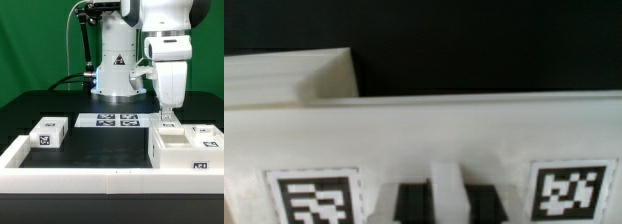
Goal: Assemble cabinet
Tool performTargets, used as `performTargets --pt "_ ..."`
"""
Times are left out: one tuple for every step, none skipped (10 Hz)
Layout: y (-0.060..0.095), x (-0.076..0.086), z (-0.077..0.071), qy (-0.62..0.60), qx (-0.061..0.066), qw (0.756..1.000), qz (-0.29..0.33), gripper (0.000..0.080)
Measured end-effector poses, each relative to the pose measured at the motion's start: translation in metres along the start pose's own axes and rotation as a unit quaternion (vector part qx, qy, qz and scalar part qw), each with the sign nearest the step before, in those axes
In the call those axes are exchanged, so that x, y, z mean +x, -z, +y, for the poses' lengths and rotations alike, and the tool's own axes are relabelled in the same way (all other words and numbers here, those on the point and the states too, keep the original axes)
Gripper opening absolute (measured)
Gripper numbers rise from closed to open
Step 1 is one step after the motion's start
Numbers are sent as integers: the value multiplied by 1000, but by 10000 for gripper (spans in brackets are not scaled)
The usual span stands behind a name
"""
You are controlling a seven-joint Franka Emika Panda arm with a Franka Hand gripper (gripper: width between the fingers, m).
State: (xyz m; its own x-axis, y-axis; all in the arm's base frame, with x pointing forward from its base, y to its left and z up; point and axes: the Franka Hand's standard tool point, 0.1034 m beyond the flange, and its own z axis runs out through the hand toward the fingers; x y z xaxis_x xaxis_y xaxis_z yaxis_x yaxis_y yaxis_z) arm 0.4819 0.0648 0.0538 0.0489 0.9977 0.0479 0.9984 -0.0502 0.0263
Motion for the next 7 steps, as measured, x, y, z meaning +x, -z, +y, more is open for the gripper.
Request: performTargets --pt "0 0 3 4 -1 1000 1 70" --pt "0 0 6 7 1 1000 -1 70" --pt "0 0 6 5 1 1000 -1 70" --pt "0 0 6 5 1 1000 -1 70" --pt "0 0 6 5 1 1000 -1 70" --pt "0 0 7 7 2 1000 -1 70" --pt "1 -1 21 7 1 1000 0 70"
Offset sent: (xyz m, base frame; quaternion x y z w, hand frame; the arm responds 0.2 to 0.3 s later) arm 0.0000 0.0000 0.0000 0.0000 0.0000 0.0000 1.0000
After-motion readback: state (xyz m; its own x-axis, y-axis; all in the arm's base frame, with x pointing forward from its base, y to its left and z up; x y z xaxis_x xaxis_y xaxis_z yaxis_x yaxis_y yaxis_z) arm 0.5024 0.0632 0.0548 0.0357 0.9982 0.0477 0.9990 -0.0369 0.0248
